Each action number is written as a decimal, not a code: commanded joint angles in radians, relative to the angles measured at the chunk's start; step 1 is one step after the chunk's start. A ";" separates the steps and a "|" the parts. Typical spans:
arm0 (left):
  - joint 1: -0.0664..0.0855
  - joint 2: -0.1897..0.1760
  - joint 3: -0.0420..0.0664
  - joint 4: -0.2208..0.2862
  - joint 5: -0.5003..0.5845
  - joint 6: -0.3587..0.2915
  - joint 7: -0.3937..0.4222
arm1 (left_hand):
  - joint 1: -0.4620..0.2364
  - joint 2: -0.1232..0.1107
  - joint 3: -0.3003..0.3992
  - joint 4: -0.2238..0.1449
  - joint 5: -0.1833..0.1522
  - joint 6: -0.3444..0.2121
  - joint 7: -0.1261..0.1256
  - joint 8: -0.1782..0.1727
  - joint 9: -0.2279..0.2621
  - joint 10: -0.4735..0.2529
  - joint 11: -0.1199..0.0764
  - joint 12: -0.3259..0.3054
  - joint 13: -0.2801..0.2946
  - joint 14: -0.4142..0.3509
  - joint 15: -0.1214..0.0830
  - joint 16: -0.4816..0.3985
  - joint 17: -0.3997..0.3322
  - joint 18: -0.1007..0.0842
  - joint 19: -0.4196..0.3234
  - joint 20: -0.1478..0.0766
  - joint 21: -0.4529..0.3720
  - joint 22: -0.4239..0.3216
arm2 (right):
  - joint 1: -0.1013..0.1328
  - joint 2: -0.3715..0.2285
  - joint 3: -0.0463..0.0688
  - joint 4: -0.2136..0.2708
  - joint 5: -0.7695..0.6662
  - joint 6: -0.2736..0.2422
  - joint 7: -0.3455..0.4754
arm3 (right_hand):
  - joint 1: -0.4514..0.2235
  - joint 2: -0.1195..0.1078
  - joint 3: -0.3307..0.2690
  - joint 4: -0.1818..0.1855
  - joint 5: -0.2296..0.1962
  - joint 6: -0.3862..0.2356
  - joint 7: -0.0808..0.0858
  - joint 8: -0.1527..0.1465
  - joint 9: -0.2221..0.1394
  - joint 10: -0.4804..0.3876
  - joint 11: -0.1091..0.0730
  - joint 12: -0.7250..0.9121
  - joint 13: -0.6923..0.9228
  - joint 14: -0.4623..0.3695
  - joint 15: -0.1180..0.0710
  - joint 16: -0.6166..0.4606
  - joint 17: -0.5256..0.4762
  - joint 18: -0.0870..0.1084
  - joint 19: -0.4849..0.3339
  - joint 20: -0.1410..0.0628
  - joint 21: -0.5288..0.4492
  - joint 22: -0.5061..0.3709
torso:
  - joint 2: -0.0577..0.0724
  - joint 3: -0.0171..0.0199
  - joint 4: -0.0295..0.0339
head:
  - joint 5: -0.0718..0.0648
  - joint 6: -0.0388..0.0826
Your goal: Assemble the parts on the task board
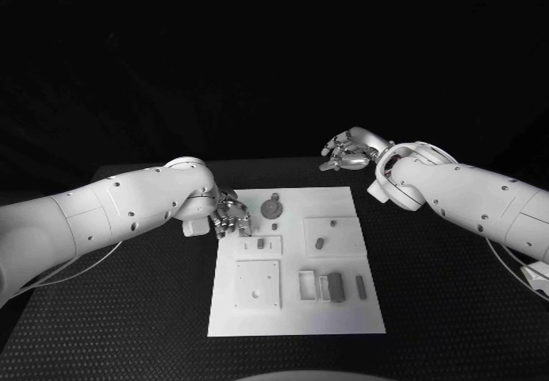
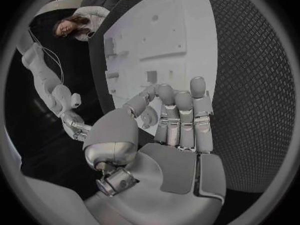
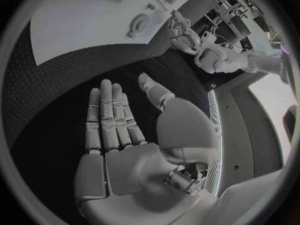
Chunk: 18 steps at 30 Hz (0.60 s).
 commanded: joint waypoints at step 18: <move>0.008 0.065 -0.039 -0.047 -0.060 0.183 -0.003 | 0.087 0.034 0.022 0.005 0.046 0.009 -0.008 -0.016 0.200 -0.005 -0.005 0.013 -0.004 -0.005 0.000 0.015 -0.006 0.002 -0.008 -0.001 0.023 0.023 | 0.000 0.005 0.000 0.000 0.001 0.011 0.009 | 0.012 -0.001 -0.008 0.000 -0.004 -0.009 0.007 0.007 -0.003 -0.001 0.007 -0.005 -0.003 -0.001 0.011 -0.016 0.007 -0.019 -0.011 0.004 -0.011 0.003 | 0.000 -0.0015 0.0007 | 0.003 -0.004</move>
